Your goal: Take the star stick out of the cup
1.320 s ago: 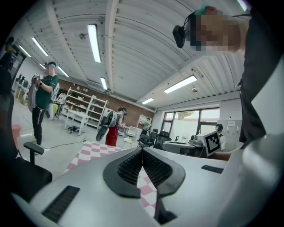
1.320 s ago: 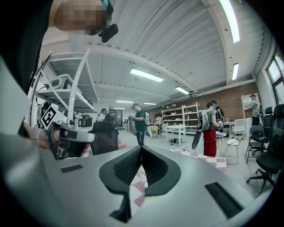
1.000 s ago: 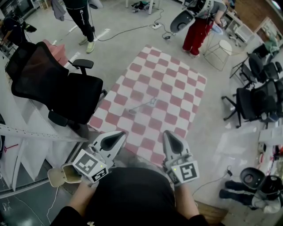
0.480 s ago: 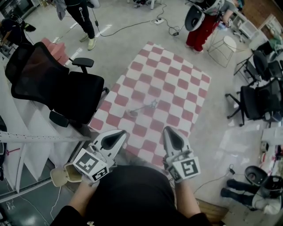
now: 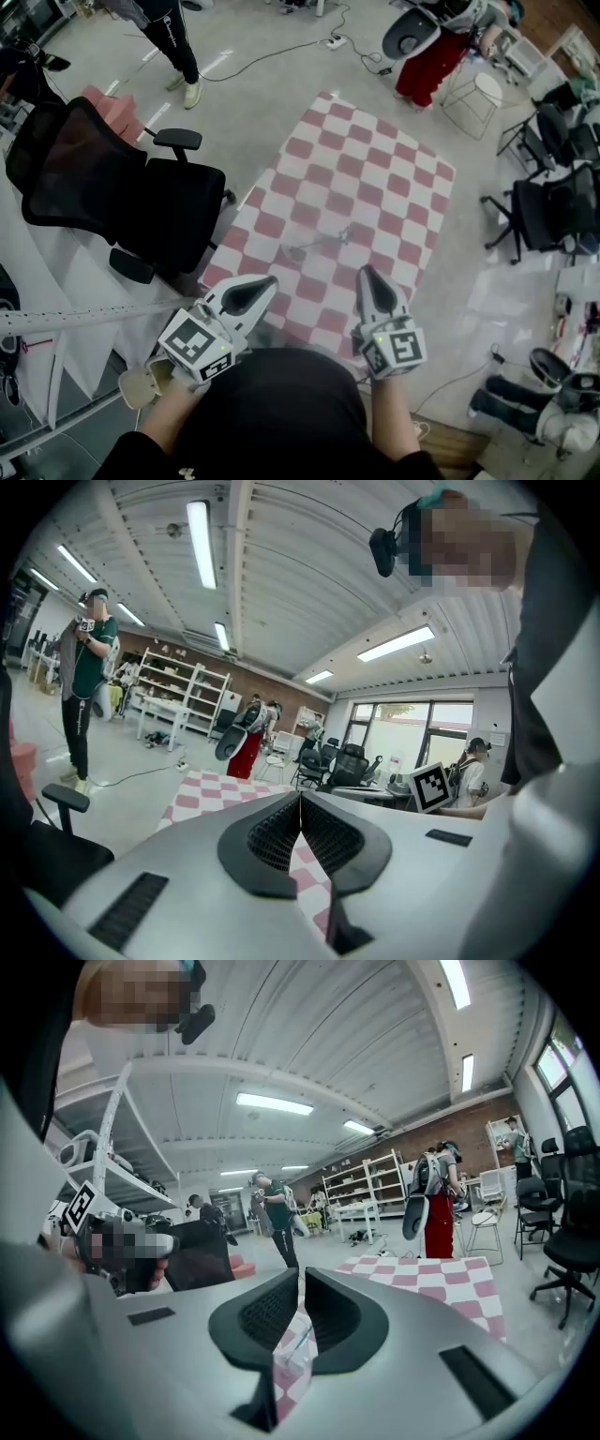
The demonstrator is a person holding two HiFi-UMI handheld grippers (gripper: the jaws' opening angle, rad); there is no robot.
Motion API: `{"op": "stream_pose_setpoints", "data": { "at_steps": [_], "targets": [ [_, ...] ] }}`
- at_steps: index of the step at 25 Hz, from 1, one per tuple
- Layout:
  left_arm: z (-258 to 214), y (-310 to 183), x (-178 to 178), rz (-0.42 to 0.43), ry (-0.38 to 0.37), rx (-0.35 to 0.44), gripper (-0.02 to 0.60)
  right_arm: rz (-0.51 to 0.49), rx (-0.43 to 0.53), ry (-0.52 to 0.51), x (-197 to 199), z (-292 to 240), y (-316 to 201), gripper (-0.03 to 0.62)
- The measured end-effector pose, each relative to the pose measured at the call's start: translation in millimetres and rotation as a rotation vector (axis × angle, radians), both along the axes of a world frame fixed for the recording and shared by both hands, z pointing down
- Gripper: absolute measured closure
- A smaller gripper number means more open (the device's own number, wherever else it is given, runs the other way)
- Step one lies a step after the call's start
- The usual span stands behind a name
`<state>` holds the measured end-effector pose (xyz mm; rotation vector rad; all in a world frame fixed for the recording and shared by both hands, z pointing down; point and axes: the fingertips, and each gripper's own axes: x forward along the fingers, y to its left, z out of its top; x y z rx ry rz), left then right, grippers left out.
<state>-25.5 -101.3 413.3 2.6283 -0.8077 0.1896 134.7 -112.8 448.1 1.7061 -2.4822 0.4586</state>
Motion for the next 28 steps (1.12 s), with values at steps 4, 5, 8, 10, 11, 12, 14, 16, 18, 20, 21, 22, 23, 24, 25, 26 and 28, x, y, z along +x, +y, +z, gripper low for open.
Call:
{"op": "stream_pose_setpoints", "data": {
  "at_steps": [4, 5, 8, 10, 11, 12, 14, 16, 18, 20, 21, 22, 23, 24, 25, 26, 28],
  "targets": [
    [7.2, -9.1, -4.3, 0.036, -0.027, -0.014, 0.541, 0.026, -0.034, -0.017, -0.5, 19.7, -17.0, 0.576],
    [9.1, -11.4, -6.7, 0.043, -0.035, -0.016, 0.541, 0.035, -0.042, -0.023, -0.3, 24.1, -21.2, 0.576],
    [14.1, -21.6, -18.3, 0.043, -0.061, -0.023, 0.541, 0.059, -0.056, -0.037, 1.3, 35.1, -33.6, 0.576],
    [17.8, -29.1, -25.8, 0.036, -0.072, -0.033, 0.540, 0.071, -0.065, -0.047, 2.1, 40.6, -40.8, 0.569],
    [19.7, -32.0, -29.2, 0.033, -0.076, -0.038, 0.540, 0.077, -0.074, -0.054, 1.7, 43.7, -44.1, 0.547],
    [21.7, -34.4, -32.3, 0.031, -0.081, -0.042, 0.541, 0.082, -0.083, -0.061, 0.9, 47.2, -47.4, 0.496],
    [25.6, -37.9, -37.4, 0.029, -0.088, -0.048, 0.540, 0.092, -0.097, -0.078, -0.4, 55.1, -53.9, 0.439],
    [29.0, -40.9, -41.2, 0.030, -0.095, -0.053, 0.541, 0.102, -0.111, -0.097, -1.6, 62.2, -60.3, 0.434],
    [31.5, -43.8, -44.9, 0.028, -0.101, -0.058, 0.540, 0.107, -0.118, -0.114, -2.7, 67.2, -67.4, 0.433],
    [33.6, -46.4, -48.8, 0.022, -0.107, -0.064, 0.540, 0.106, -0.123, -0.132, -4.0, 72.8, -74.5, 0.433],
    [34.7, -47.7, -50.4, 0.018, -0.110, -0.065, 0.541, 0.105, -0.128, -0.140, -4.6, 76.2, -77.9, 0.433],
    [35.7, -48.9, -51.8, 0.015, -0.112, -0.067, 0.540, 0.104, -0.132, -0.148, -5.3, 79.5, -81.4, 0.433],
    [36.9, -49.9, -52.8, 0.012, -0.114, -0.069, 0.540, 0.104, -0.136, -0.157, -6.1, 82.3, -84.8, 0.433],
    [38.1, -50.5, -53.8, 0.009, -0.117, -0.071, 0.541, 0.104, -0.140, -0.165, -6.8, 84.7, -87.7, 0.433],
    [39.3, -50.8, -54.8, 0.007, -0.119, -0.074, 0.540, 0.105, -0.145, -0.171, -7.5, 86.8, -90.1, 0.433],
    [40.3, -50.7, -56.0, 0.004, -0.123, -0.076, 0.541, 0.107, -0.151, -0.173, -8.1, 88.9, -92.1, 0.433],
    [41.2, -50.0, -58.3, -0.001, -0.129, -0.078, 0.540, 0.110, -0.157, -0.174, -8.7, 92.4, -95.2, 0.434]
  ]
}}
